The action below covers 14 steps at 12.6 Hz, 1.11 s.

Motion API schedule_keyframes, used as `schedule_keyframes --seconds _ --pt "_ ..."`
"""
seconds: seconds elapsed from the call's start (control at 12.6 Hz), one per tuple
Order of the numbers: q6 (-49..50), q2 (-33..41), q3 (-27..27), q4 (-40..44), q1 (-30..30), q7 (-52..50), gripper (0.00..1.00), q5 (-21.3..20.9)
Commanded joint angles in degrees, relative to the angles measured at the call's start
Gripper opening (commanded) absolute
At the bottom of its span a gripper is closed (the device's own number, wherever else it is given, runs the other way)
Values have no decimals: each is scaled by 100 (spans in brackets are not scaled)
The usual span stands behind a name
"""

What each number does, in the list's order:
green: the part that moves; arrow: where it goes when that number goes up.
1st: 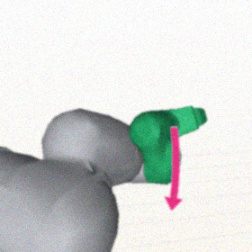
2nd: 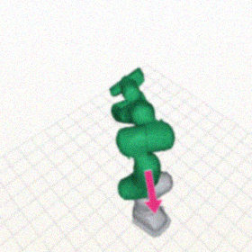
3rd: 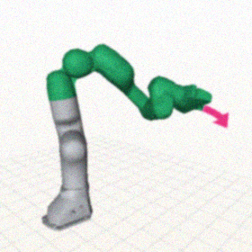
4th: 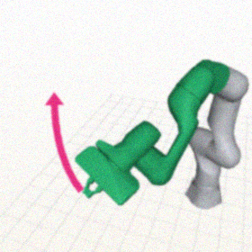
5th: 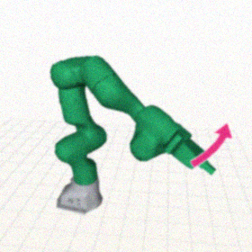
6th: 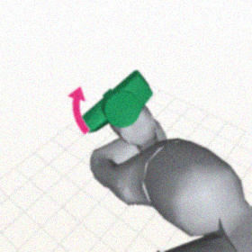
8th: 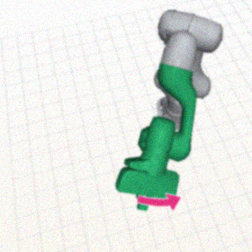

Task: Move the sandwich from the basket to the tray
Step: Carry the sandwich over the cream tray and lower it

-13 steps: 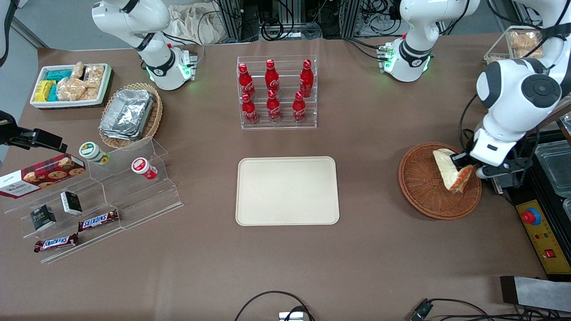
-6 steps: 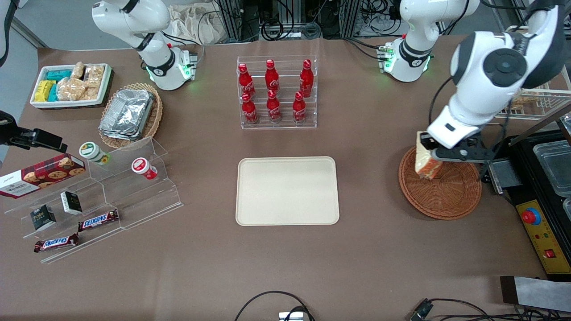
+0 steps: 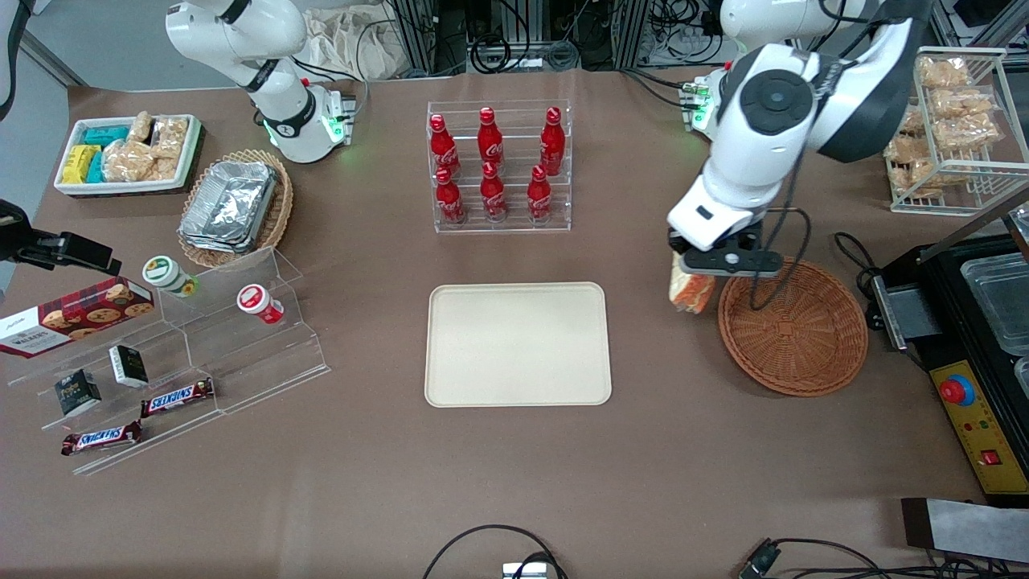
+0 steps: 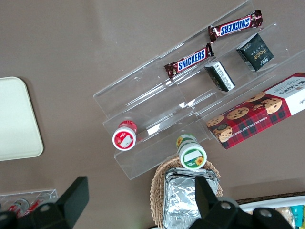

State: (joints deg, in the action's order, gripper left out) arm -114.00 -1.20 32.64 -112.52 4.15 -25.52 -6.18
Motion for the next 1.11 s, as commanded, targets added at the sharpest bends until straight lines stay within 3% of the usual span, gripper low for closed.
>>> schedule_keyframes --seconds 0.0,0.16,0.4,1.03 --pt "150 -993 391 852 -158 -1108 11 -688" --pt "159 -1538 401 1248 -580 -1761 11 -1129" --pt "177 -2199 392 1724 -941 -2070 11 -1455" --pt "124 -3492 375 2445 -1443 -2843 15 -2281"
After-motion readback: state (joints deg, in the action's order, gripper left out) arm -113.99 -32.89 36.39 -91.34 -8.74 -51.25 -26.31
